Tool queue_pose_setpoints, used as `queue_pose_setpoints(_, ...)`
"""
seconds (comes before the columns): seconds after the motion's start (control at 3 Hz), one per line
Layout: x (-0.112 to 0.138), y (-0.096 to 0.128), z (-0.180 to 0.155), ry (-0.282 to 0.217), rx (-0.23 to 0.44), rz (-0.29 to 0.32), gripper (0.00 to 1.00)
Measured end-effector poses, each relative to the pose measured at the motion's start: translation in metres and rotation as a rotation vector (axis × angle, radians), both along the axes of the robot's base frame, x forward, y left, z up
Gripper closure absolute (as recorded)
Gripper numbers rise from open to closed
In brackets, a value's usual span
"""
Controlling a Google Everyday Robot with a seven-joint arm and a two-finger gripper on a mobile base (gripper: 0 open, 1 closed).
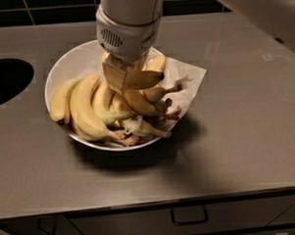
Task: Pick banana from white bowl
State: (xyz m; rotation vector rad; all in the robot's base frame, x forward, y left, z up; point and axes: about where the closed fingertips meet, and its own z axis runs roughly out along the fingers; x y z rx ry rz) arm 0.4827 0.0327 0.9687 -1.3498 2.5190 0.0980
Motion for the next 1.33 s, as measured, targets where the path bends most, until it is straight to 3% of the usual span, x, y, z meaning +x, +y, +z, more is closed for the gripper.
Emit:
queue_pose_setpoints(0.67, -0.036, -0.022, 0.039, -0.011, 0.116, 0.28, 1.0)
queue_pose_setpoints(1.0, -0.037, -0.017, 0.041, -0.038, 0.116, 0.366, 1.0)
queue_pose_setpoints(1.33, -0.037, -0.017, 0.041, -0.038, 0.116, 0.366, 1.0)
